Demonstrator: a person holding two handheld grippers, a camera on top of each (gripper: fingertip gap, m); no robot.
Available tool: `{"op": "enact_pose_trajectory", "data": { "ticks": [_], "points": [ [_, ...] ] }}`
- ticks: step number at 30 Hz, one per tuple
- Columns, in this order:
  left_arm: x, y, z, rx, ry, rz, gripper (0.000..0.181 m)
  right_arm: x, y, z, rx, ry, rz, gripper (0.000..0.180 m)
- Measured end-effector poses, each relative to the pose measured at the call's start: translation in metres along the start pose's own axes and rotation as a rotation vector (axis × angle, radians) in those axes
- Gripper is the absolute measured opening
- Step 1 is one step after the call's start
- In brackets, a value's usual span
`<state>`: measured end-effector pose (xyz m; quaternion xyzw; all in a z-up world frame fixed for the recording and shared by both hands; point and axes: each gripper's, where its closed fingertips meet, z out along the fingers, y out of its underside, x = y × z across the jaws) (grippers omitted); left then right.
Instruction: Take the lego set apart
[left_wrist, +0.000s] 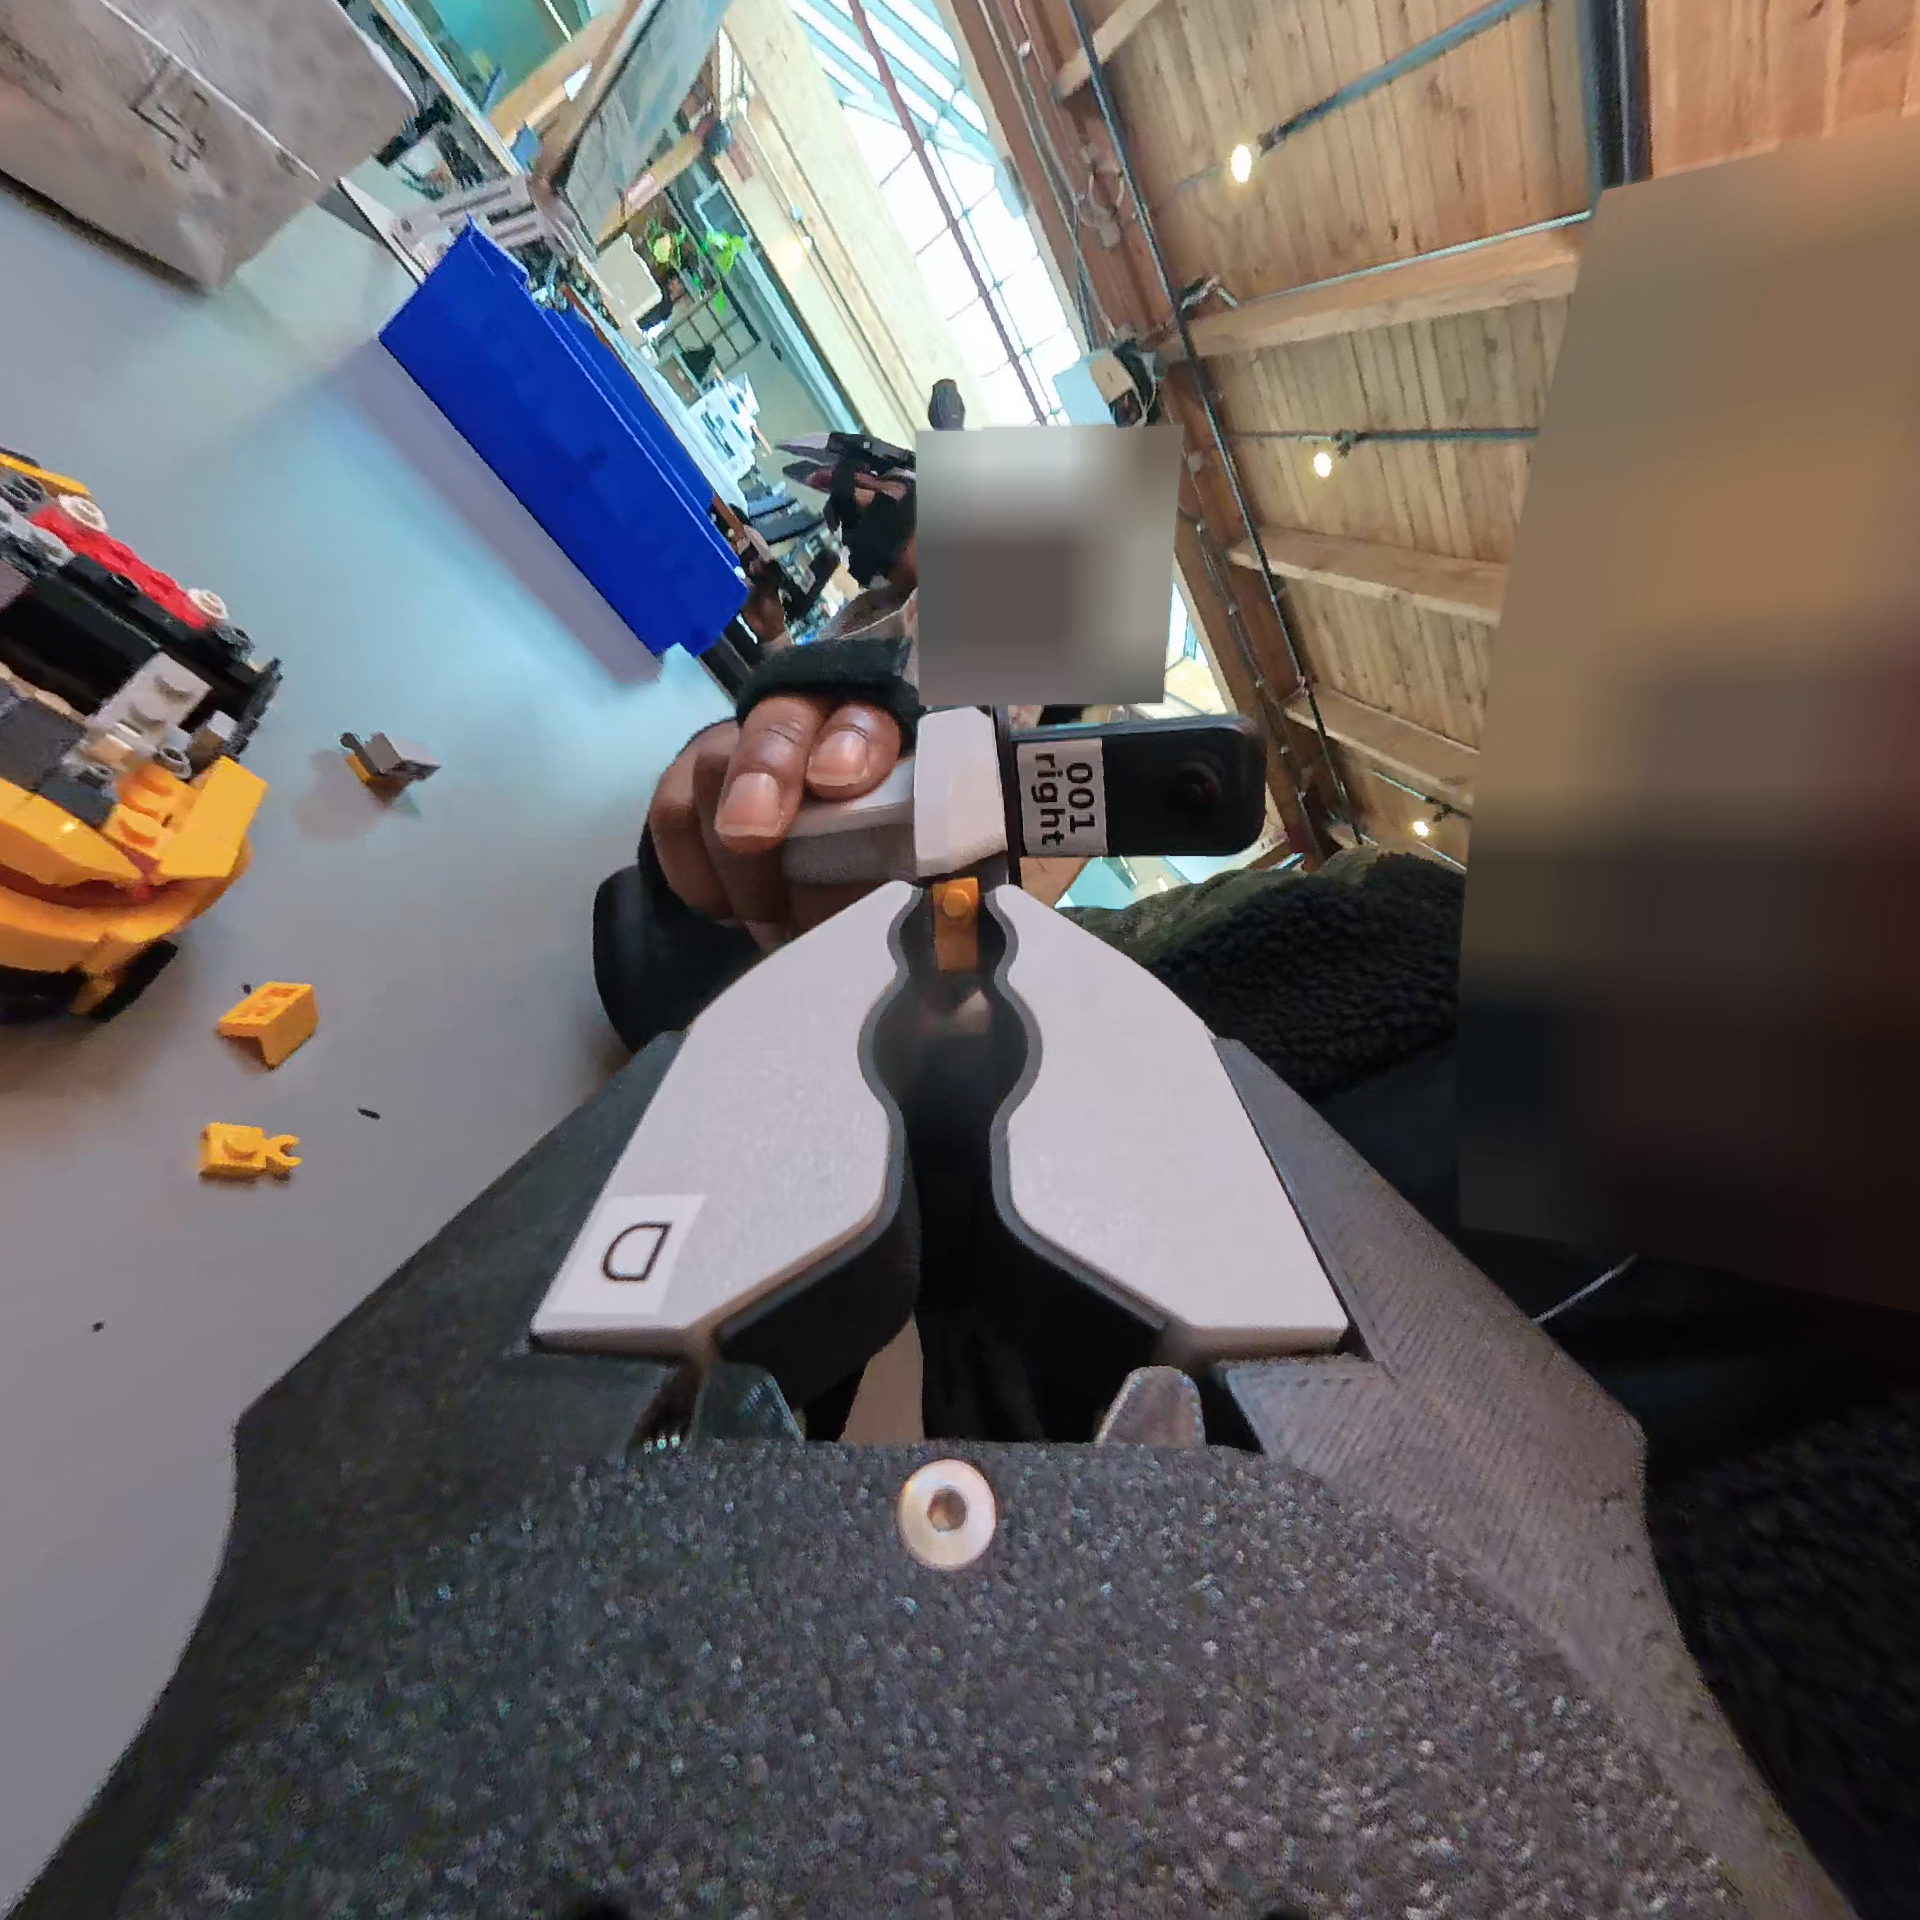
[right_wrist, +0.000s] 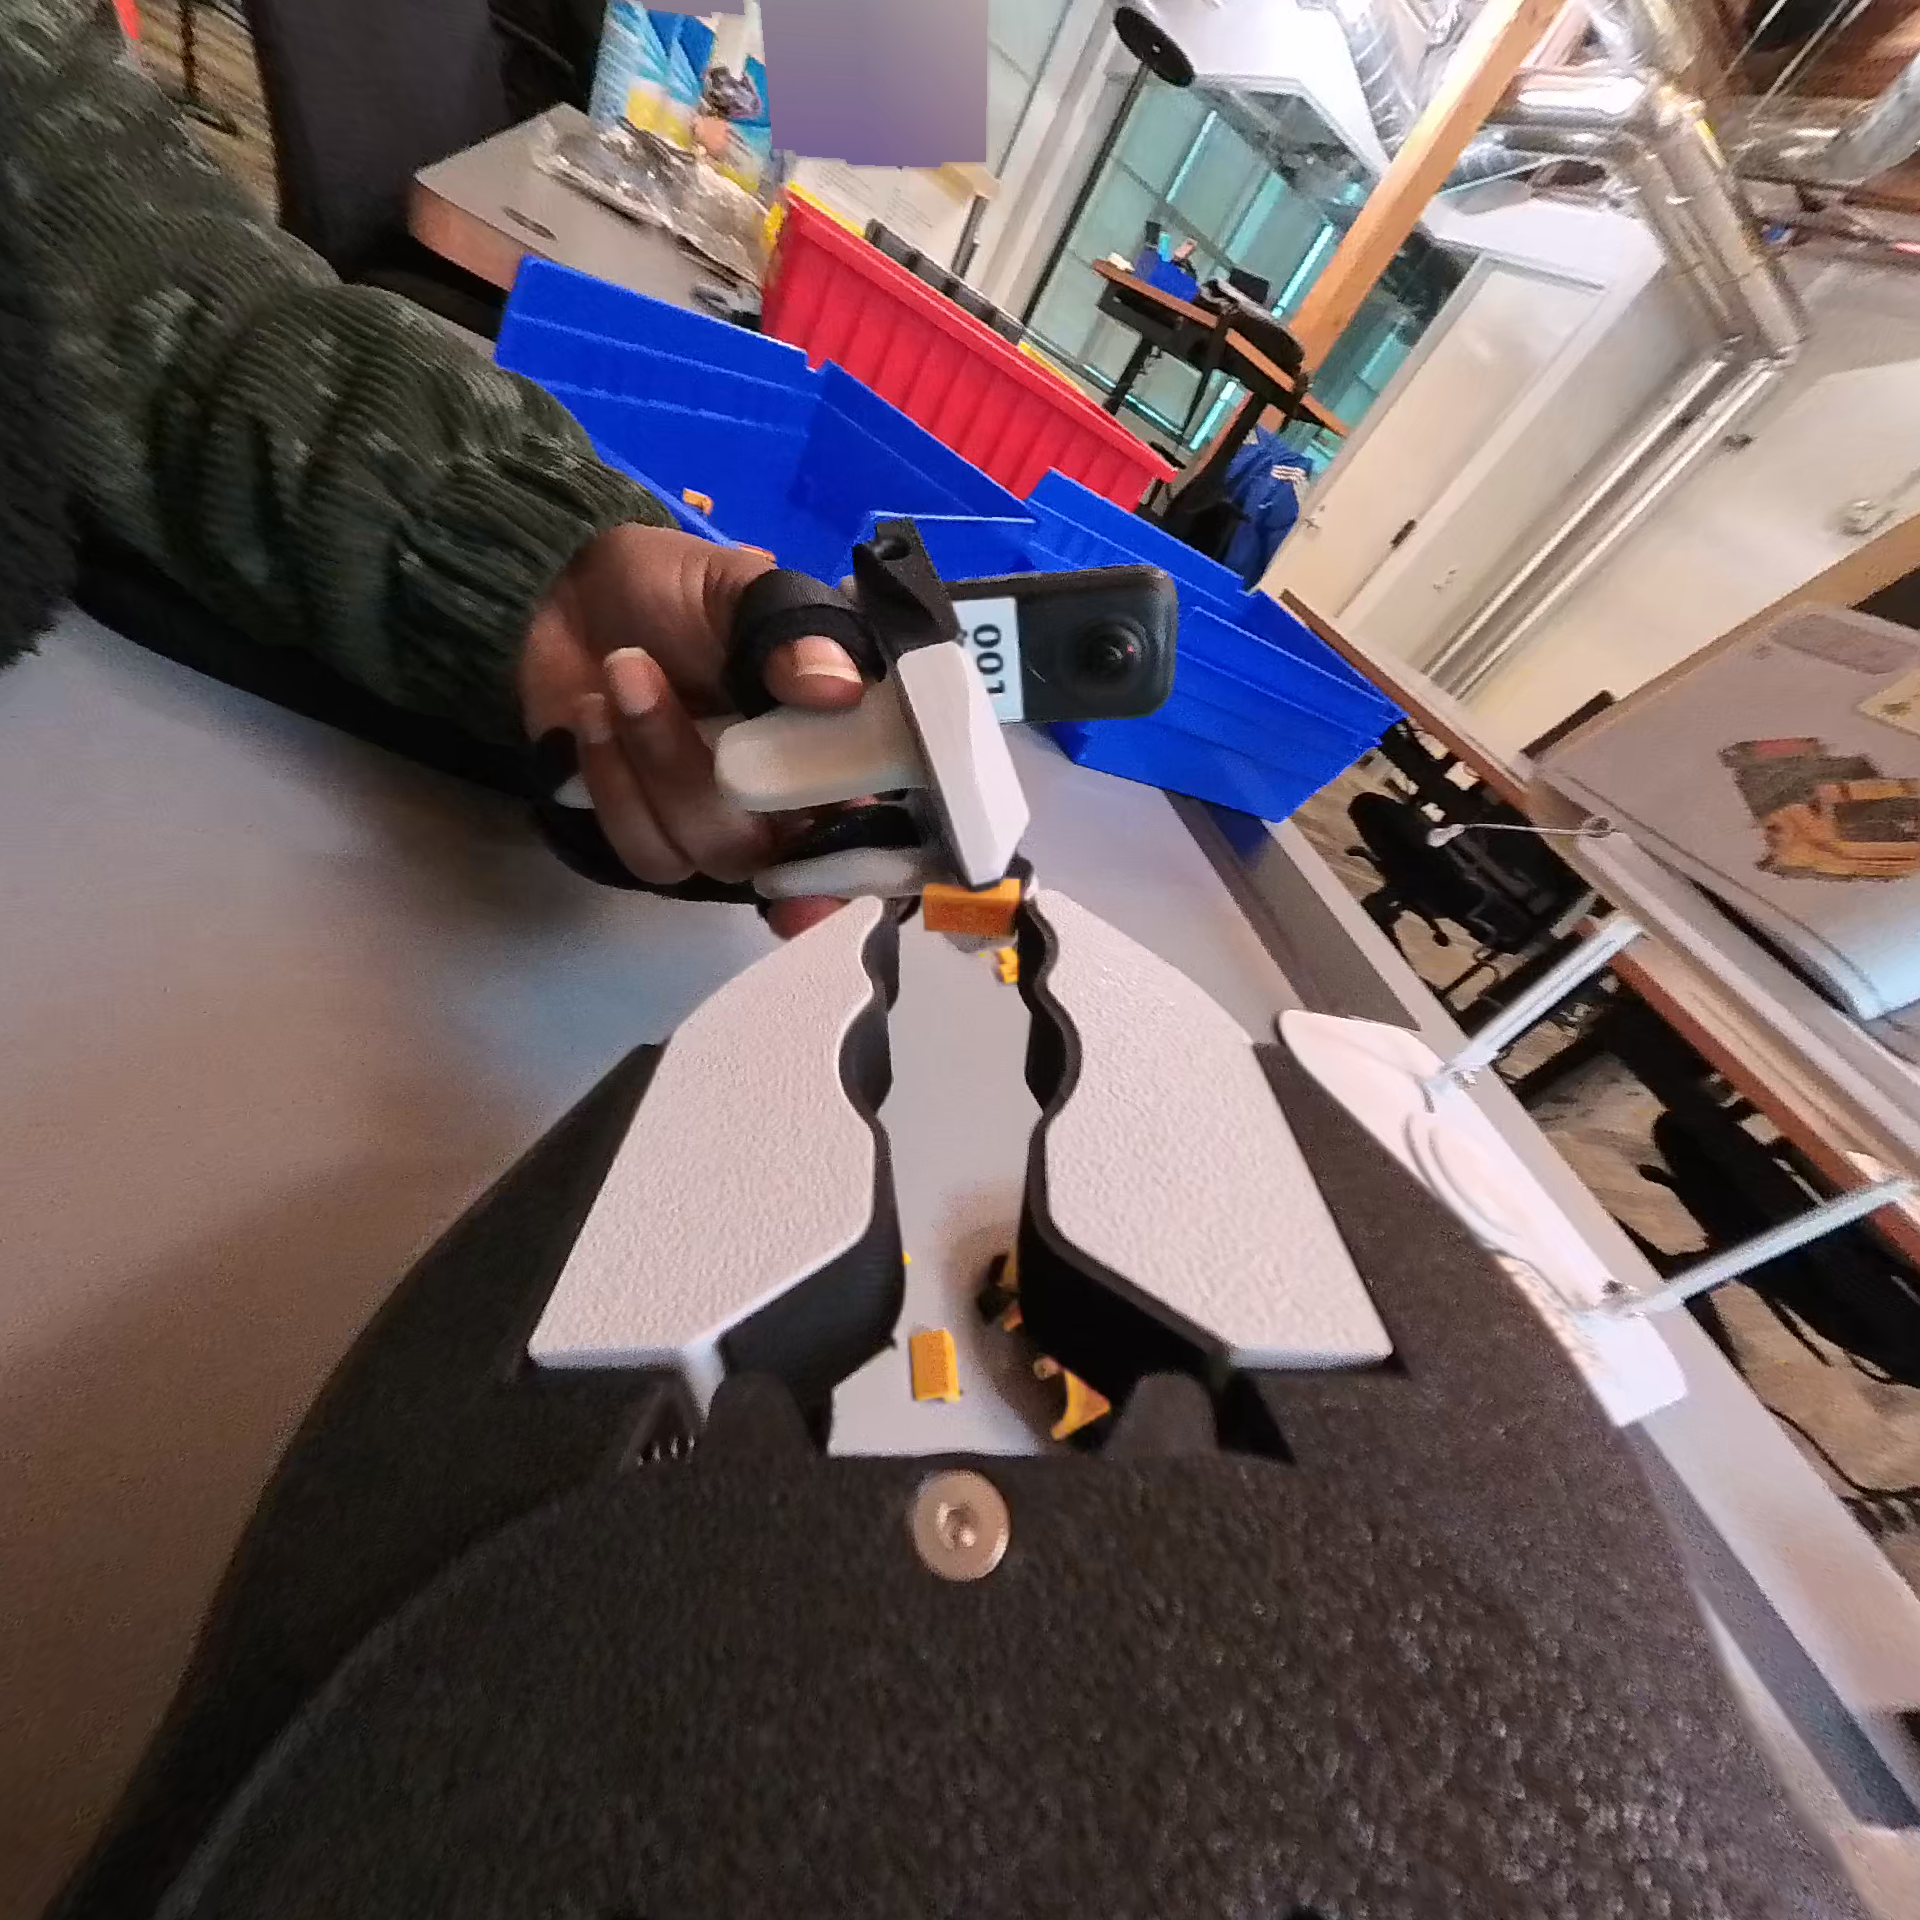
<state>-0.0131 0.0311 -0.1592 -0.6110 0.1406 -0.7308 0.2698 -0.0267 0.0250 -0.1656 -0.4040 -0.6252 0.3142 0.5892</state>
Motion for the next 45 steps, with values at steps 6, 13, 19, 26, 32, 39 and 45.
{"op": "enact_pose_trajectory", "data": {
  "ticks": [6, 13, 19, 26, 32, 39, 45],
  "points": [
    [-0.002, -0.004, -0.001, 0.024, -0.011, -0.008, 0.008, 0.006, -0.001, -0.001, -0.029, 0.073, -0.087, 0.016],
    [-0.001, -0.004, 0.000, 0.032, -0.019, -0.006, 0.008, 0.007, -0.001, -0.003, -0.074, 0.095, -0.141, 0.015],
    [-0.001, -0.001, 0.000, 0.014, -0.009, -0.020, 0.008, 0.001, 0.000, -0.004, -0.075, 0.039, -0.119, 0.015],
    [0.000, -0.001, -0.001, -0.033, -0.077, 0.069, 0.008, 0.002, -0.001, -0.004, -0.076, 0.027, -0.083, 0.014],
    [0.006, 0.001, 0.000, -0.069, -0.060, 0.089, 0.008, 0.001, -0.006, -0.007, -0.045, -0.003, -0.048, 0.014],
    [-0.001, -0.031, -0.048, 0.024, -0.234, 0.234, 0.008, 0.024, -0.017, -0.029, 0.037, 0.055, 0.011, 0.014],
    [-0.069, 0.006, -0.062, -0.388, -0.728, 0.539, 0.008, 0.015, 0.037, -0.012, -0.173, -0.037, 0.110, 0.015]
  ]
}}
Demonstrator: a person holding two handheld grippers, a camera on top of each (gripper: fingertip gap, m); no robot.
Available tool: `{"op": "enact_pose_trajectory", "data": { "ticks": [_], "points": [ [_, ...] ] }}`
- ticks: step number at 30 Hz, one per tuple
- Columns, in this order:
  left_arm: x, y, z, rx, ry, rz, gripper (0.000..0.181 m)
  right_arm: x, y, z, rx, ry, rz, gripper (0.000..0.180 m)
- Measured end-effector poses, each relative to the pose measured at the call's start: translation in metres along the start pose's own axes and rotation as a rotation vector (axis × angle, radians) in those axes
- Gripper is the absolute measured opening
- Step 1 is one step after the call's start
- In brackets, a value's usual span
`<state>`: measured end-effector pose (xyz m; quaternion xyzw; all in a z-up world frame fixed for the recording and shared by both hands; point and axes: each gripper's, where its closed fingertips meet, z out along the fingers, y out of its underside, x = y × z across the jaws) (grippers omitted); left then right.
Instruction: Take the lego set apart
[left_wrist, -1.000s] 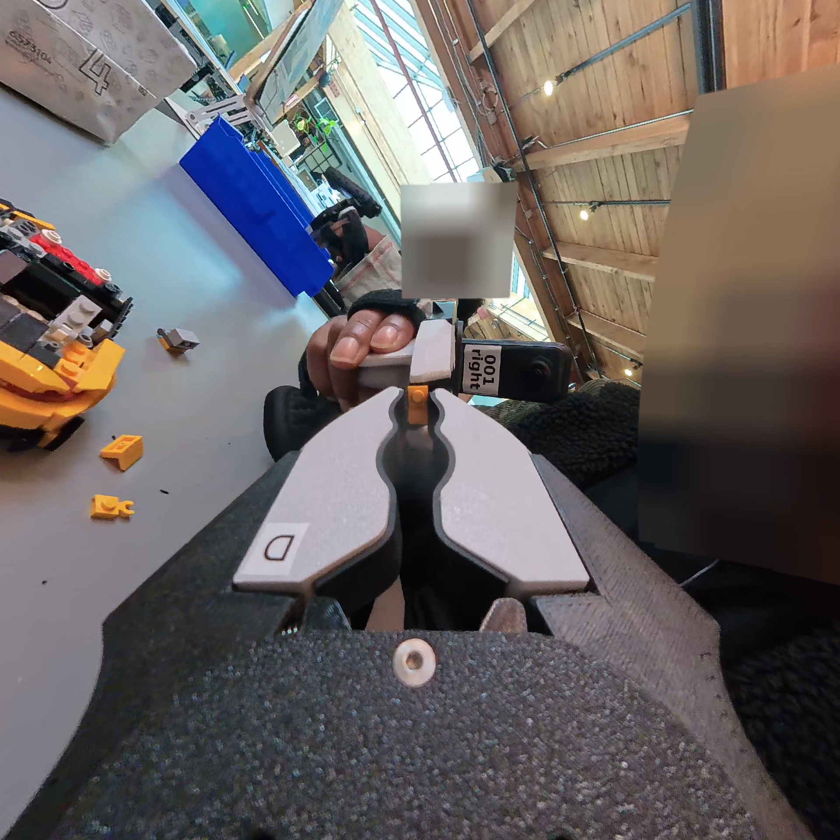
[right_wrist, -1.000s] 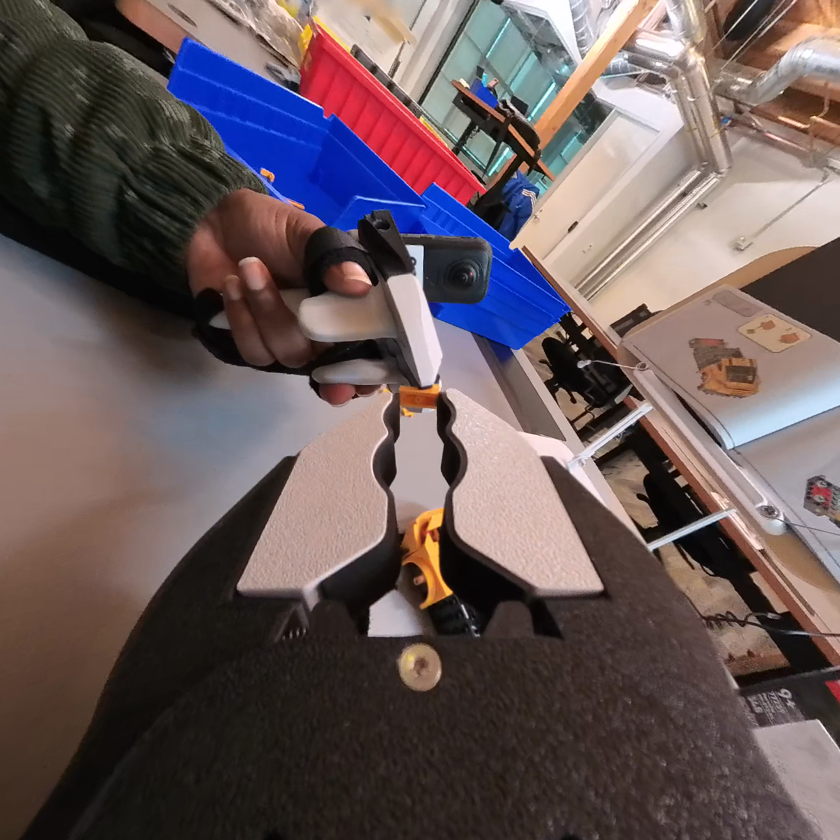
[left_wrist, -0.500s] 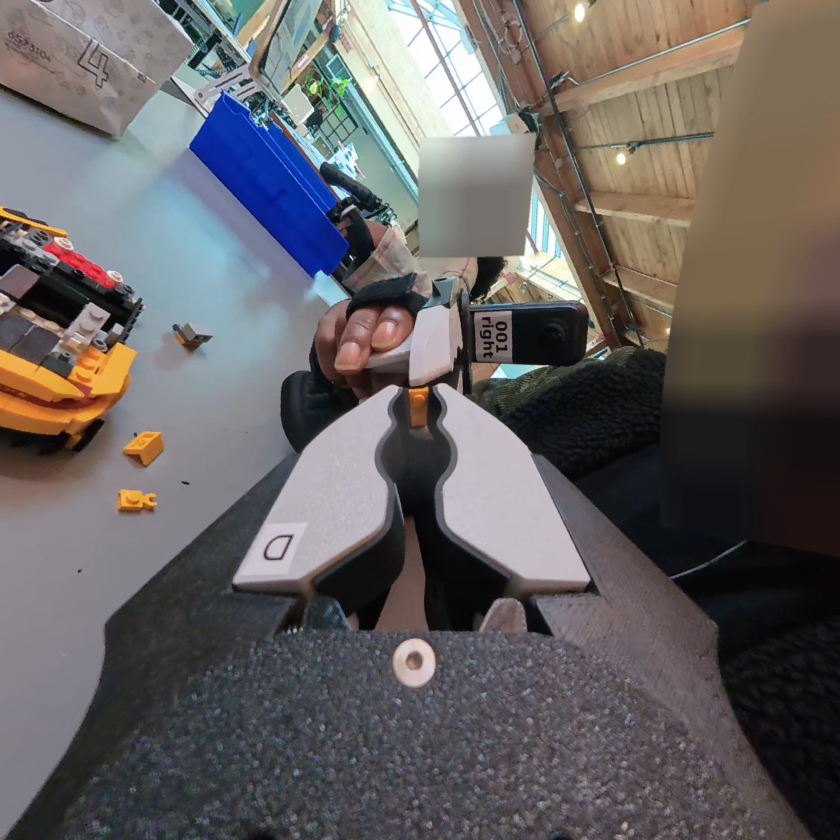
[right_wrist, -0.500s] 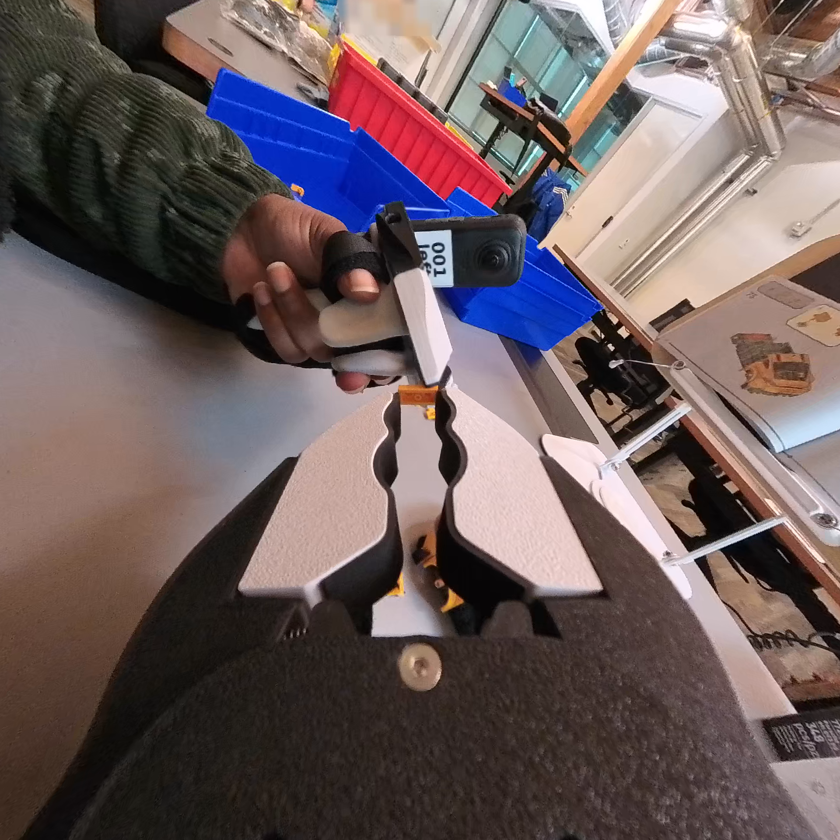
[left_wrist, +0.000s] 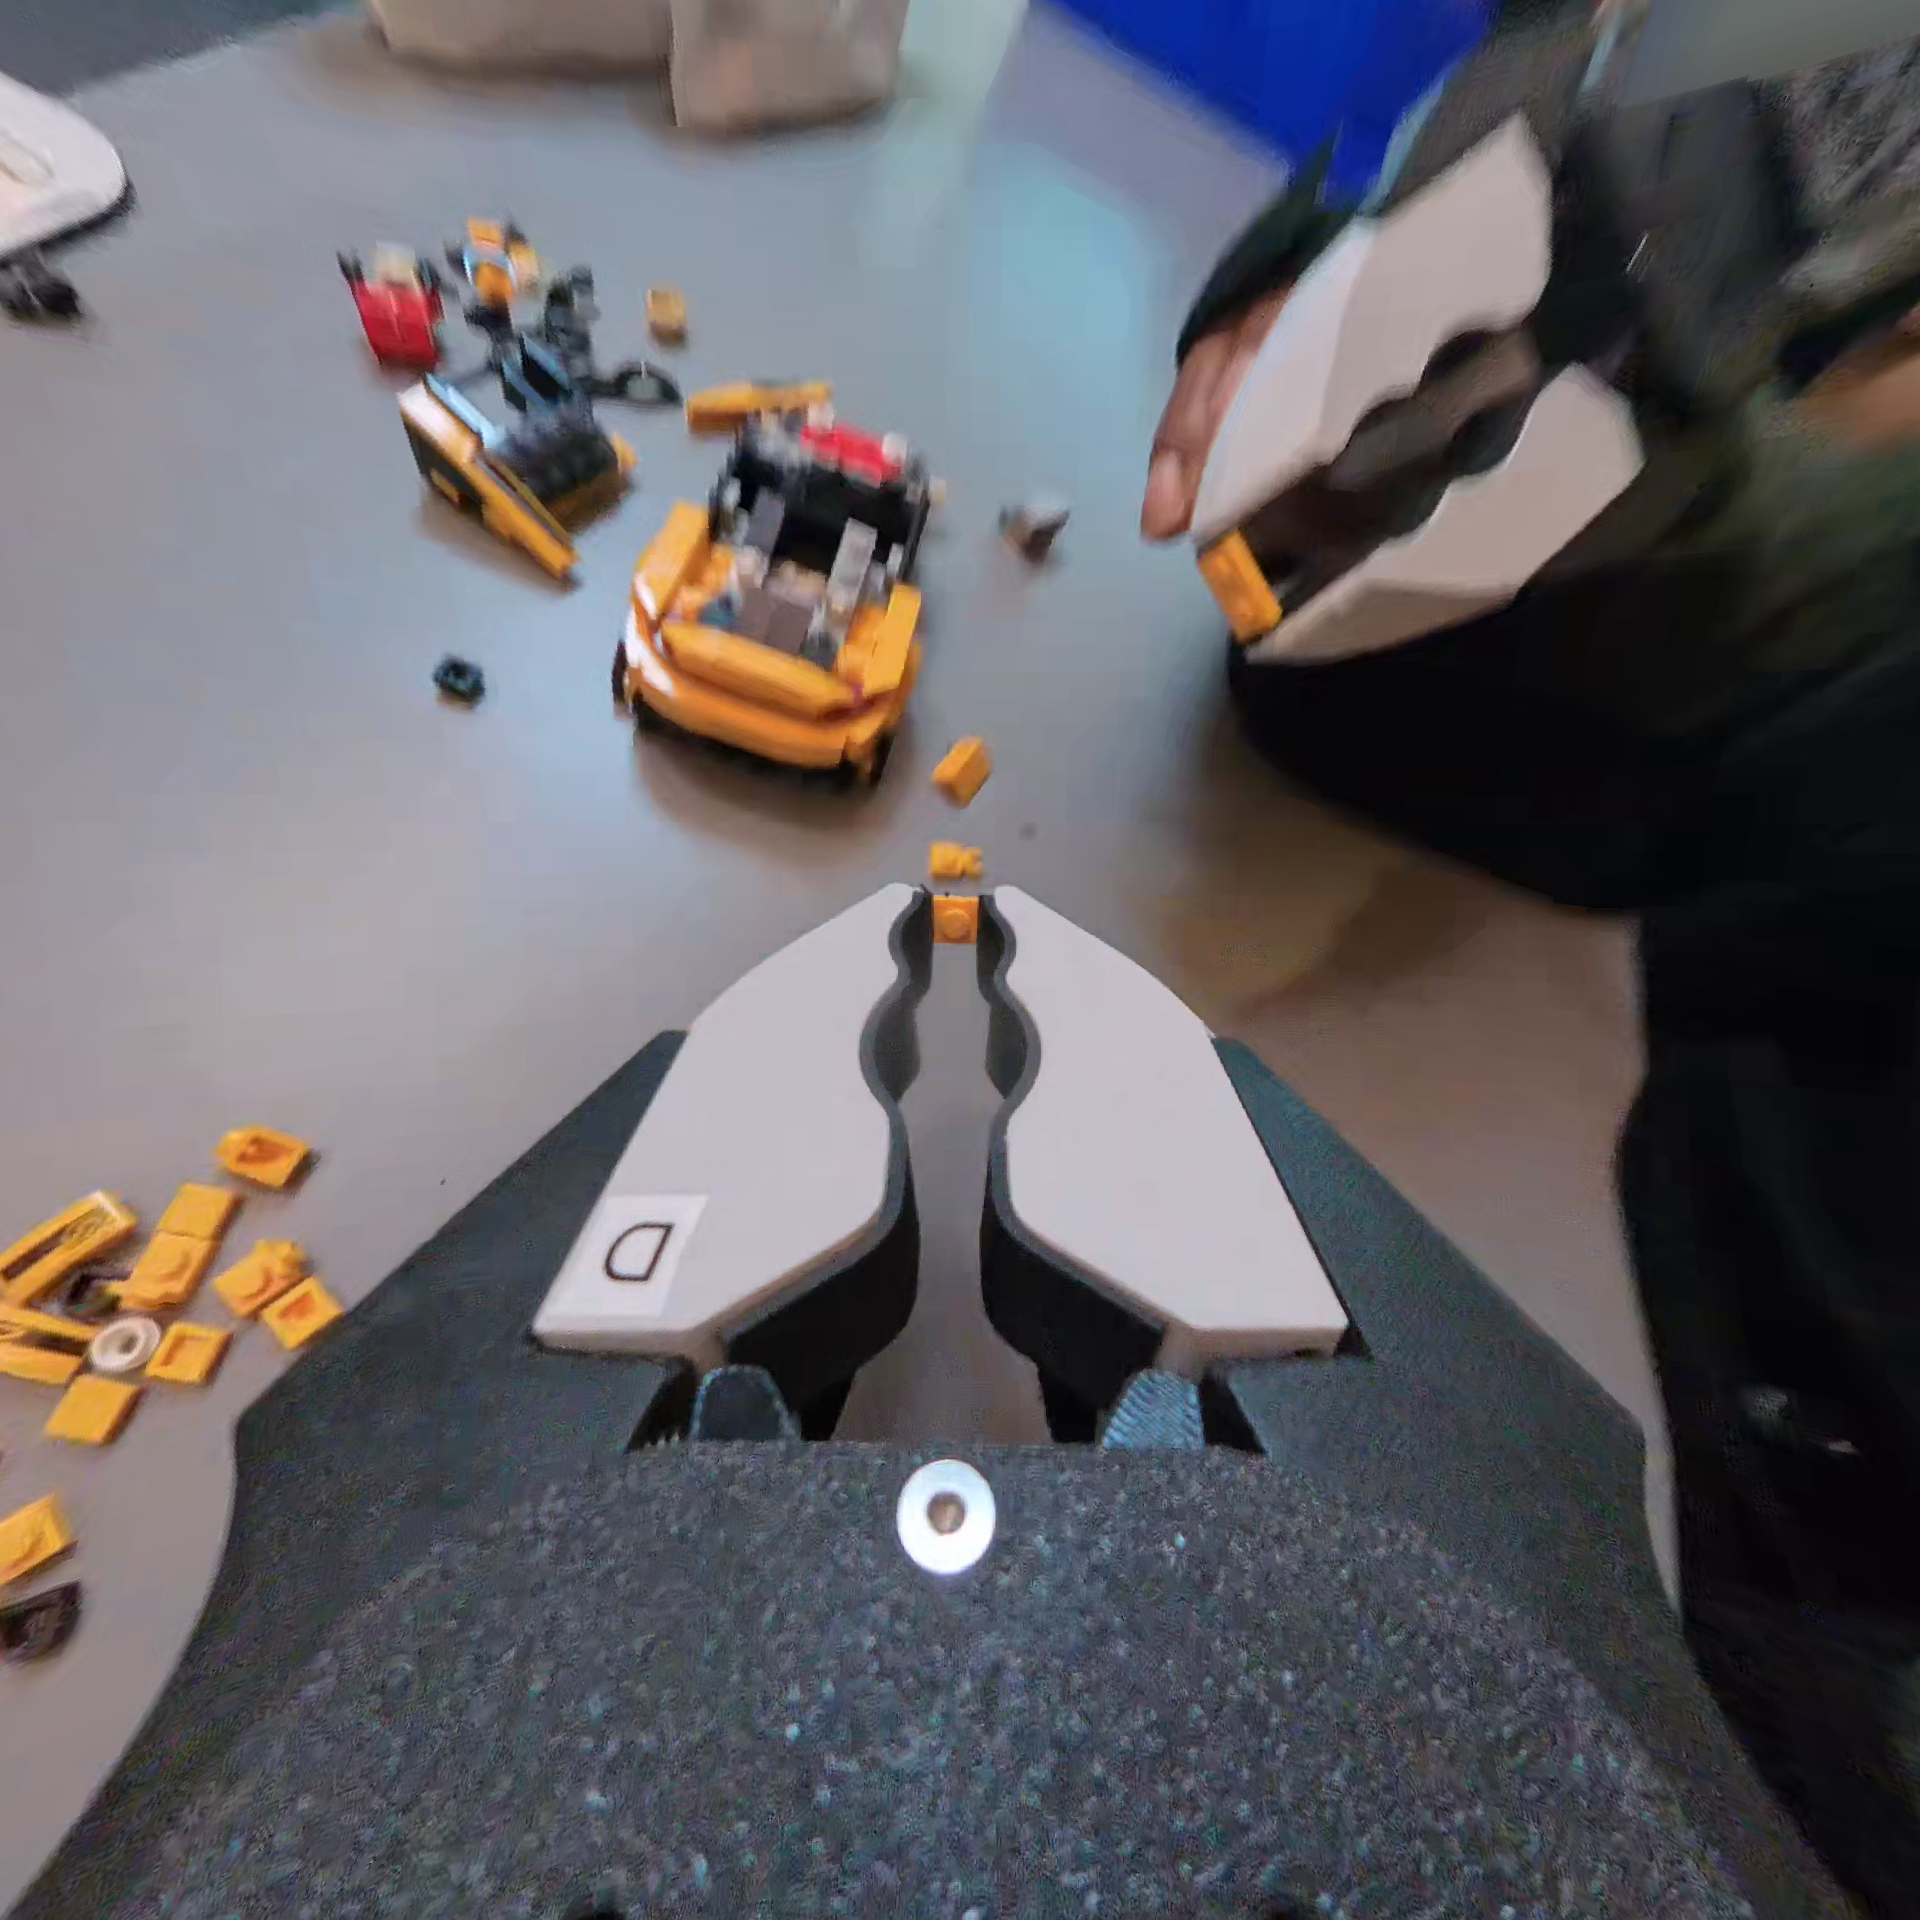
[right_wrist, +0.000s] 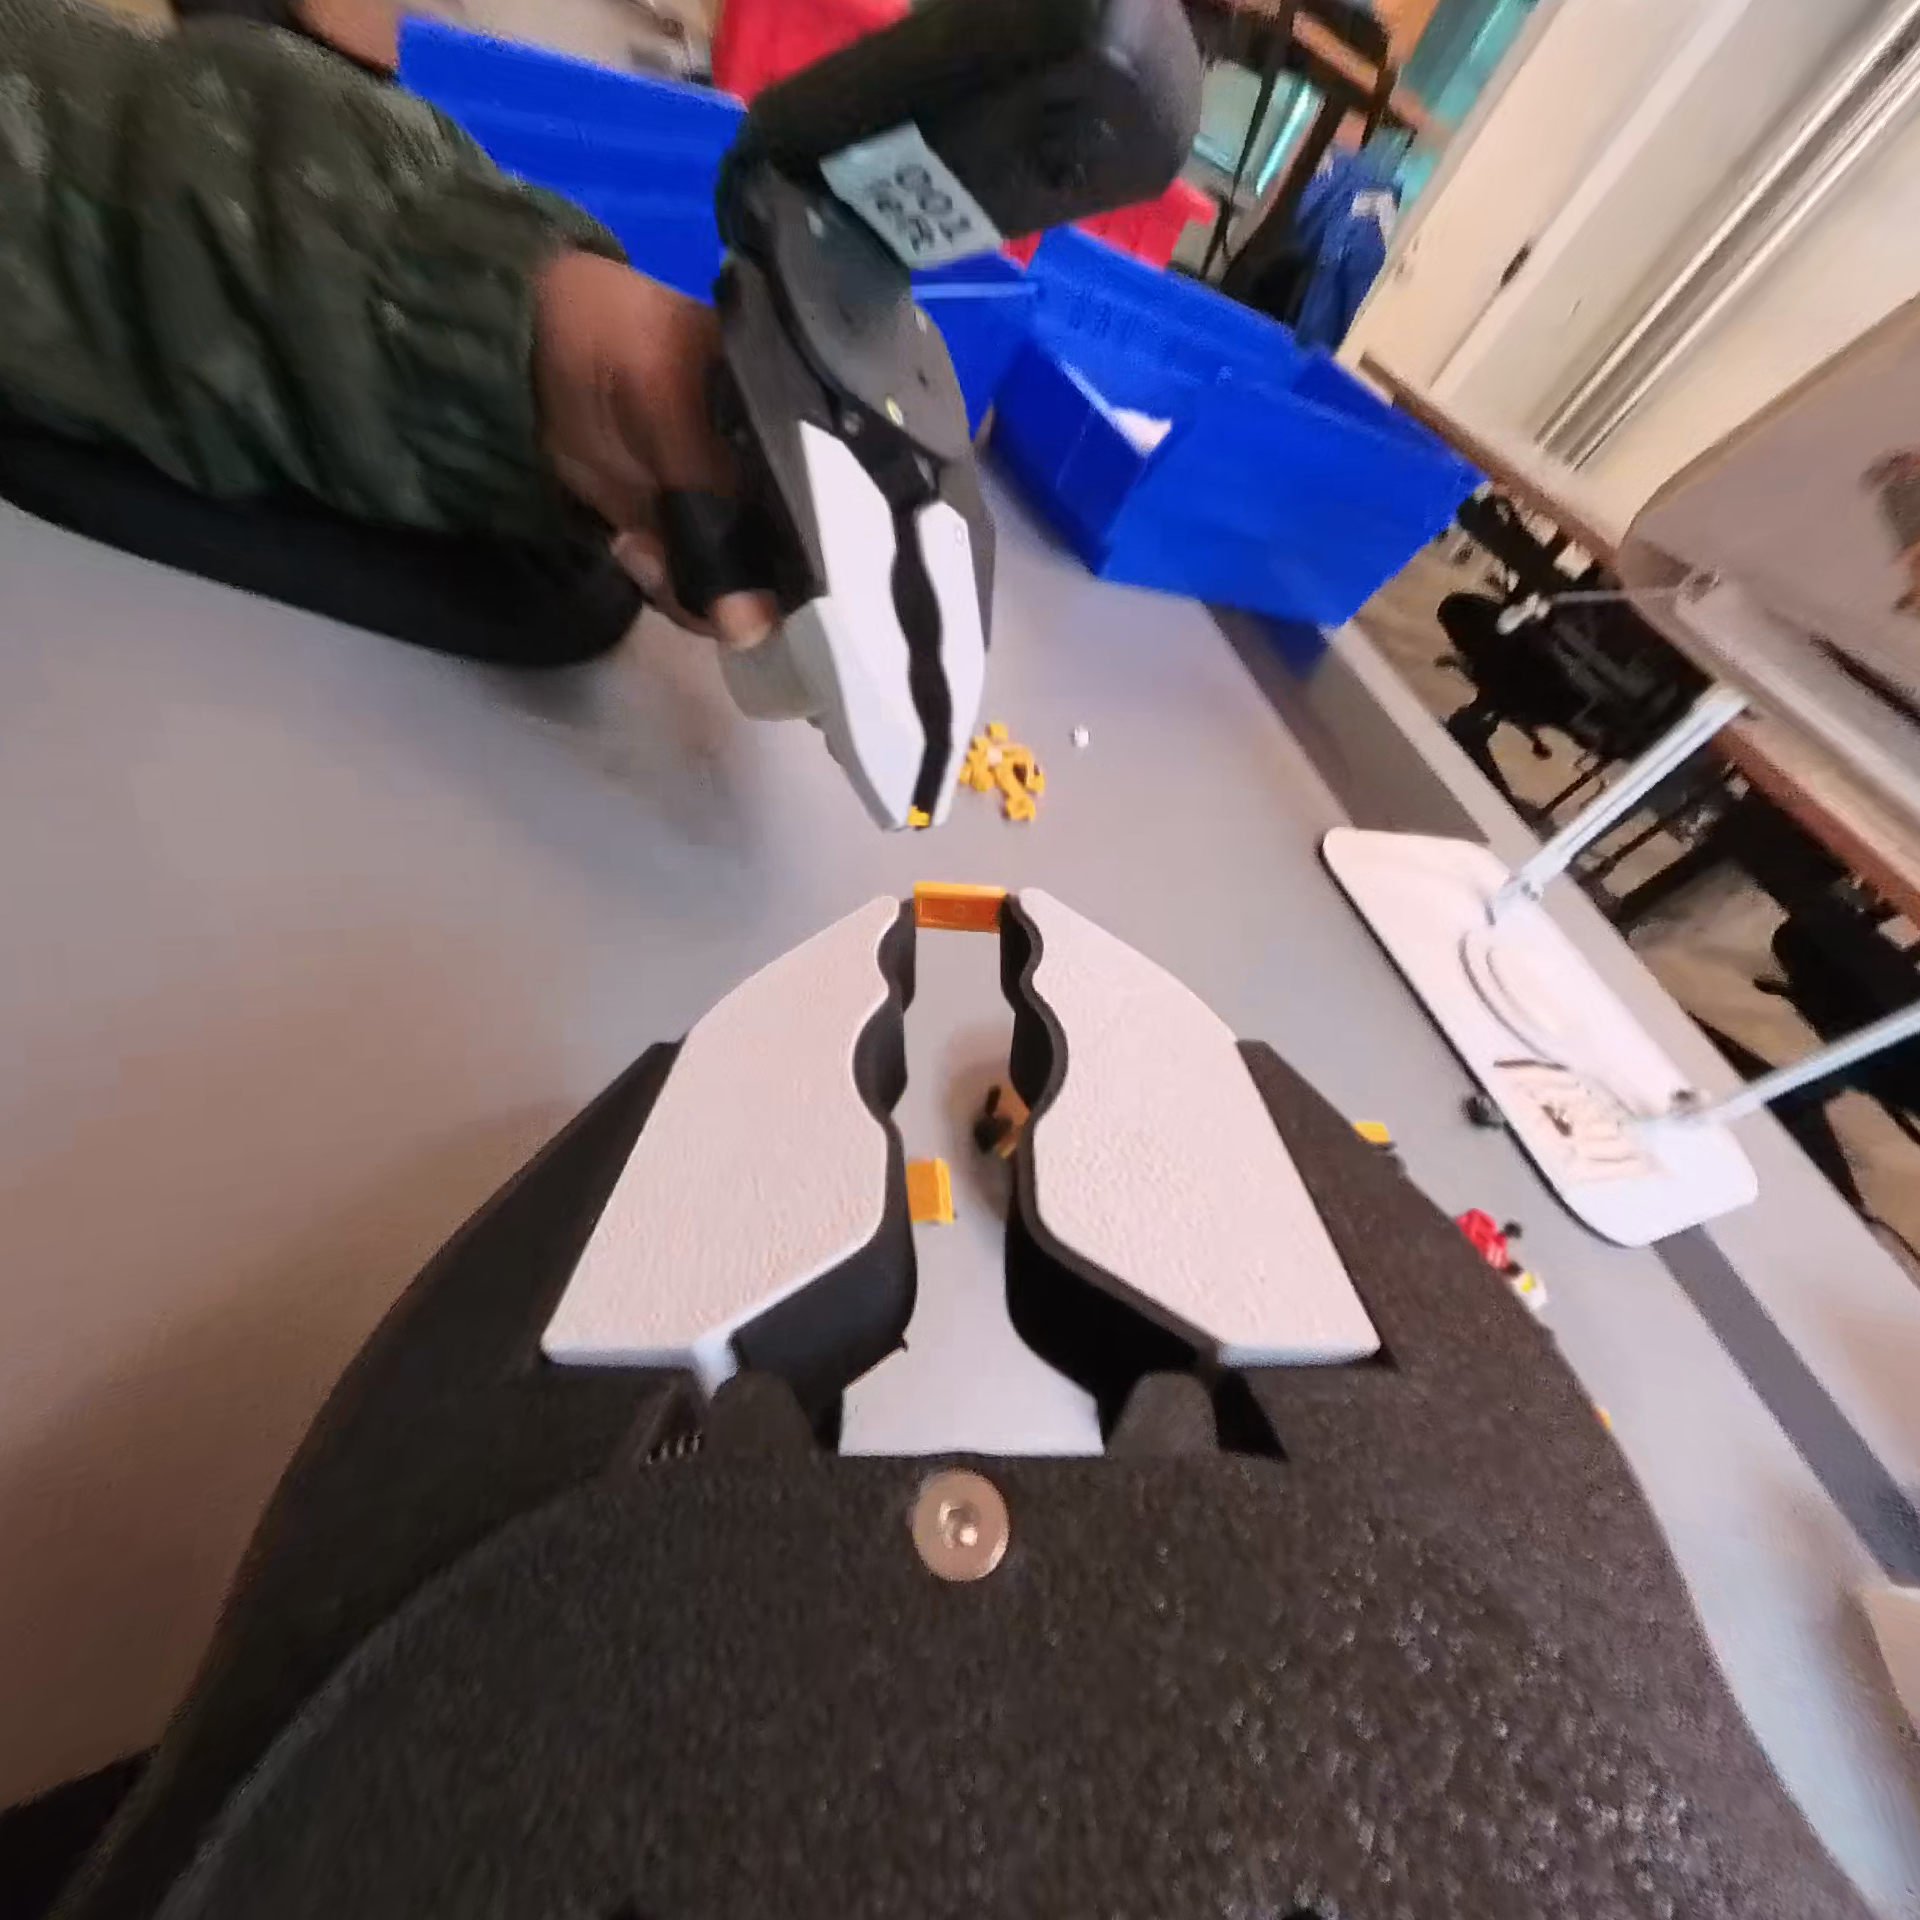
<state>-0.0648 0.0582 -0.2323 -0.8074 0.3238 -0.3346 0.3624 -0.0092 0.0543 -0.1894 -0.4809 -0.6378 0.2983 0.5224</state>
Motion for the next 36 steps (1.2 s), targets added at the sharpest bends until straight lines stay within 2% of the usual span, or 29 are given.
{"op": "enact_pose_trajectory", "data": {
  "ticks": [3, 6, 10, 14, 19, 36],
  "points": [
    [0.007, 0.012, 0.012, -0.063, 0.007, 0.042, 0.008, -0.005, 0.016, 0.008, -0.078, -0.032, 0.007, 0.015],
    [0.019, 0.008, 0.015, -0.037, 0.076, 0.029, 0.009, -0.015, 0.021, 0.013, -0.103, -0.060, -0.038, 0.015],
    [0.021, 0.007, 0.015, -0.030, 0.083, 0.038, 0.012, -0.023, 0.028, 0.018, -0.138, -0.090, -0.063, 0.015],
    [0.033, 0.003, 0.015, -0.006, 0.154, 0.039, 0.008, -0.026, 0.027, 0.020, -0.129, -0.092, -0.093, 0.015],
    [0.054, -0.014, 0.012, 0.102, 0.357, -0.136, 0.008, -0.033, 0.016, 0.022, -0.084, -0.079, -0.176, 0.015],
    [0.061, -0.037, 0.003, 0.254, 0.627, -0.490, 0.008, -0.021, -0.013, 0.019, 0.031, 0.067, -0.267, 0.015]
  ]
}}
